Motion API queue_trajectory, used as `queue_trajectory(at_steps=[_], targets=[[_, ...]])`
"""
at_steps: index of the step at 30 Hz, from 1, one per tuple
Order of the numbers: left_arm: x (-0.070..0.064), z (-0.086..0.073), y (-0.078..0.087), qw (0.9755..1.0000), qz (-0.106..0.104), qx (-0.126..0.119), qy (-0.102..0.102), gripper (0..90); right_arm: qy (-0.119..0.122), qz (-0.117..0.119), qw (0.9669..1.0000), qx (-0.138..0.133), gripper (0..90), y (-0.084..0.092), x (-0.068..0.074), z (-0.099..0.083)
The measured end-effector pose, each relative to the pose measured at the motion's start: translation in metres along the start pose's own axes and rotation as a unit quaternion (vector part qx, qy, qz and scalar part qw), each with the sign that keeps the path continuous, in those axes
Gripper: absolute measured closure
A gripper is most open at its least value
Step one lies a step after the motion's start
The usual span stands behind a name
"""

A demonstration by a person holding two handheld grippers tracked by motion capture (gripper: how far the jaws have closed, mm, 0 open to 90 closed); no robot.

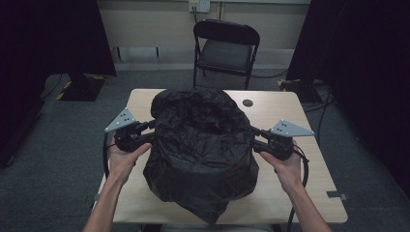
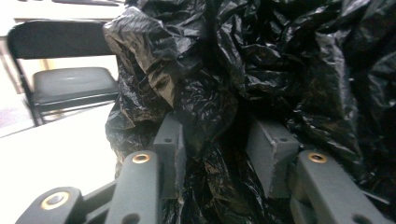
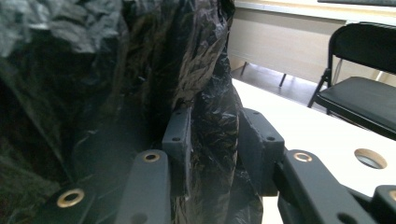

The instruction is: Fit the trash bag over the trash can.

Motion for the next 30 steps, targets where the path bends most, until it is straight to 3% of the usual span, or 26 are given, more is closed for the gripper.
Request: queue_trajectory(at_steps=[7,15,19,22,26,30], targets=[[-0.027,-0.005,-0.013,0.9992,-0.013,0.025,-0.028,53.7,-0.014,-0.009,0.9997,0.017,65.1,0.027,-0.003,-0.018],[-0.046,-0.016,-0.018,0.9982,-0.030,0.038,-0.035,50.0,-0.020,-0.014,0.9995,0.018,63.6,0.055,-0.005,-0.027],[-0.046,-0.019,-0.010,0.9980,-0.028,0.045,-0.033,39.4,-0.019,-0.013,0.9997,0.009,57.2,0.063,-0.006,-0.025],[-0.041,-0.019,-0.001,0.9984,-0.011,0.042,-0.035,31.1,-0.017,-0.021,0.9996,0.008,51.9,0.067,-0.010,-0.022],[-0.030,-0.023,0.011,0.9984,0.005,0.055,-0.012,23.1,-0.012,-0.024,0.9996,0.003,48.1,0.070,-0.011,-0.019],[-0.021,-0.029,0.024,0.9987,0.010,0.051,0.000,16.6,-0.012,-0.020,0.9997,0.004,46.1,0.073,-0.011,-0.020]])
Point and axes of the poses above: each handheld gripper's, and its own axes: y roughly backward along the jaws, z roughly out of its top, x roughly to its left, the point moved 7 cm from there along -y, roughly forward along the jaws, and after that the axes turned 14 degrees about y, right-handed, at the moved point
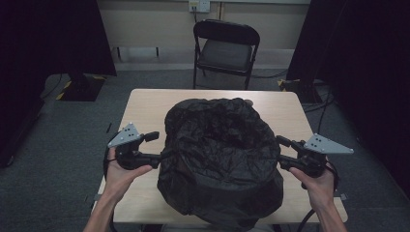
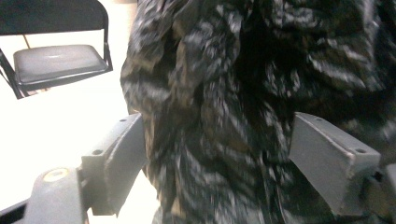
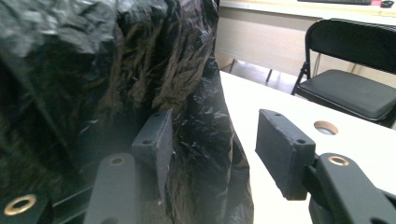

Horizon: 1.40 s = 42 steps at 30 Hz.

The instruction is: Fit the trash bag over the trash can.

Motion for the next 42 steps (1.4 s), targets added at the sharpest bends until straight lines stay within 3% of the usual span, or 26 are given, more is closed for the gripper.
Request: queue_trajectory(at_steps=[1,4,9,16,21,25,28,30,32,33,34,42], targets=[[0.003,-0.003,0.003,1.0000,0.007,0.000,0.001,15.2,-0.002,0.000,1.0000,-0.001,45.4,0.001,0.000,0.000],[0.016,-0.015,0.013,0.9980,0.051,0.029,-0.022,15.6,-0.005,-0.001,0.9999,-0.009,44.2,0.004,0.000,-0.001],[0.035,-0.033,0.026,0.9966,0.073,0.038,-0.008,15.5,0.006,-0.009,0.9999,-0.013,40.8,0.014,0.003,0.000],[0.061,-0.075,0.011,0.9926,0.103,0.059,0.024,15.5,0.008,0.000,0.9998,-0.017,34.0,0.026,0.002,0.014],[0.085,-0.106,-0.003,0.9823,0.146,0.109,0.042,15.7,0.014,-0.006,0.9994,-0.031,37.7,0.037,-0.003,0.029],[0.095,-0.121,-0.006,0.9747,0.178,0.127,0.046,15.7,0.022,-0.005,0.9988,-0.042,45.7,0.045,-0.009,0.044],[0.098,-0.132,-0.009,0.9713,0.187,0.143,0.037,15.8,0.033,0.004,0.9980,-0.054,50.1,0.048,-0.006,0.057],[0.099,-0.137,-0.010,0.9692,0.197,0.146,0.016,15.7,0.044,0.012,0.9973,-0.058,50.1,0.047,-0.001,0.065],[0.100,-0.142,-0.012,0.9671,0.198,0.159,0.009,15.9,0.051,0.019,0.9964,-0.066,49.9,0.045,0.005,0.074],[0.100,-0.142,-0.012,0.9671,0.198,0.159,0.009,16.0,0.054,0.022,0.9960,-0.068,50.0,0.044,0.008,0.078],[0.101,-0.144,-0.013,0.9689,0.194,0.152,0.018,15.4,0.055,0.027,0.9956,-0.071,50.2,0.042,0.011,0.082],[0.101,-0.144,-0.012,0.9669,0.205,0.149,0.029,14.9,0.077,0.055,0.9918,-0.086,55.1,0.025,0.033,0.108]])
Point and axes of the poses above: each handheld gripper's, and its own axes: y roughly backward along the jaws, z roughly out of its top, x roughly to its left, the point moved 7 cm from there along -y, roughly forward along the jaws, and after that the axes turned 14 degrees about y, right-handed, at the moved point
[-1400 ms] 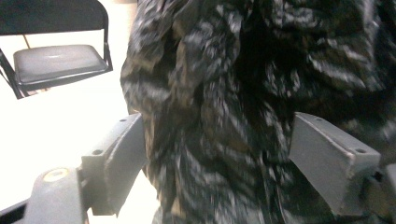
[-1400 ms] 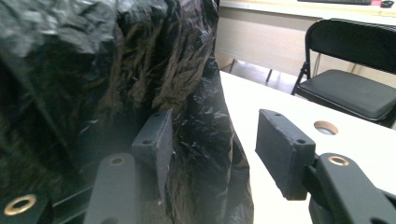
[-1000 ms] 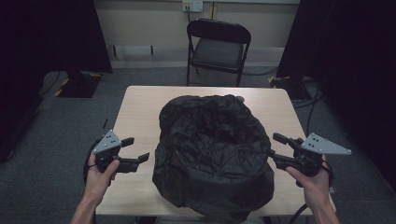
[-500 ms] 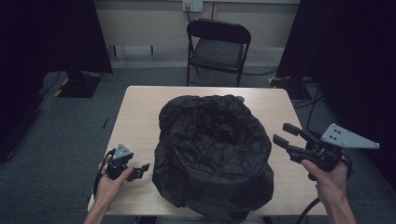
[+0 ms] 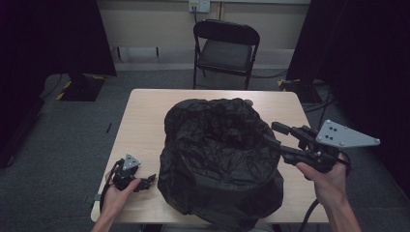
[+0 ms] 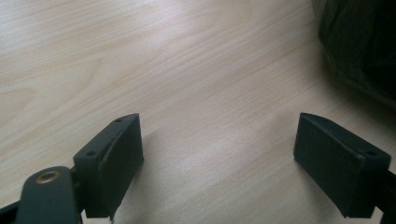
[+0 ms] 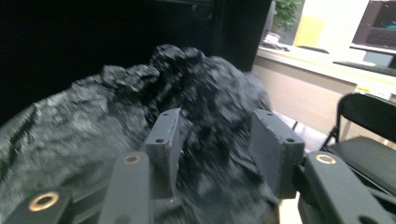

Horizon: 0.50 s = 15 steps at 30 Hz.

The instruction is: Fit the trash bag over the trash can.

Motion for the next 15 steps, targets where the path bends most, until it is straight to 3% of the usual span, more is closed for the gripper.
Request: queue_trajectory(at_steps=[8,10,15], targets=[[0.000,0.000,0.000,1.0000,0.000,0.000,0.001,14.6,0.009,0.026,0.9996,-0.006,55.0,-0.023,0.014,0.020],[0.000,0.000,0.000,1.0000,0.000,0.000,0.001,14.5,0.018,0.040,0.9990,-0.009,55.7,-0.031,0.021,0.028],[0.000,0.000,0.000,1.0000,-0.001,0.000,0.001,14.5,0.038,0.046,0.9982,0.005,55.2,-0.047,0.024,0.041]])
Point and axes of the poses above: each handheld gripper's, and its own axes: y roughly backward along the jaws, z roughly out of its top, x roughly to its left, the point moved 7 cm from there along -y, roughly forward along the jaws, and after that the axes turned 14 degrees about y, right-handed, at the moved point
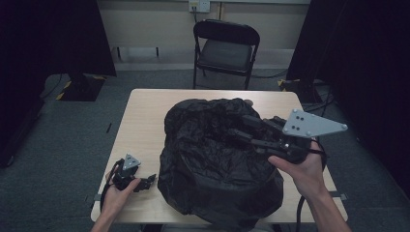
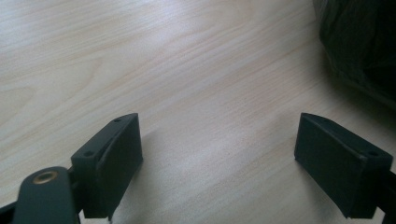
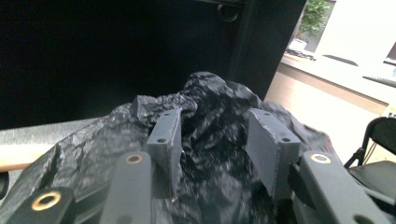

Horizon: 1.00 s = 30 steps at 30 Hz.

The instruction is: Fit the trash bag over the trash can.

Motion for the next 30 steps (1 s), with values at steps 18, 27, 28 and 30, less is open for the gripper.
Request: queue_trajectory(at_steps=[18,27,28,30], targets=[[0.000,0.000,0.000,1.0000,-0.002,0.000,-0.001,14.4,0.027,0.131,0.9885,0.071,56.3,-0.083,0.039,0.013],[0.000,0.000,0.000,1.0000,-0.004,0.000,-0.002,14.4,0.050,0.152,0.9748,0.155,53.5,-0.107,0.048,-0.019],[0.000,0.000,0.000,1.0000,-0.004,0.000,-0.002,14.4,0.048,0.158,0.9726,0.164,52.6,-0.109,0.049,-0.021],[0.000,0.000,0.000,1.0000,-0.004,0.000,-0.002,14.4,0.044,0.170,0.9677,0.181,51.0,-0.111,0.052,-0.027]])
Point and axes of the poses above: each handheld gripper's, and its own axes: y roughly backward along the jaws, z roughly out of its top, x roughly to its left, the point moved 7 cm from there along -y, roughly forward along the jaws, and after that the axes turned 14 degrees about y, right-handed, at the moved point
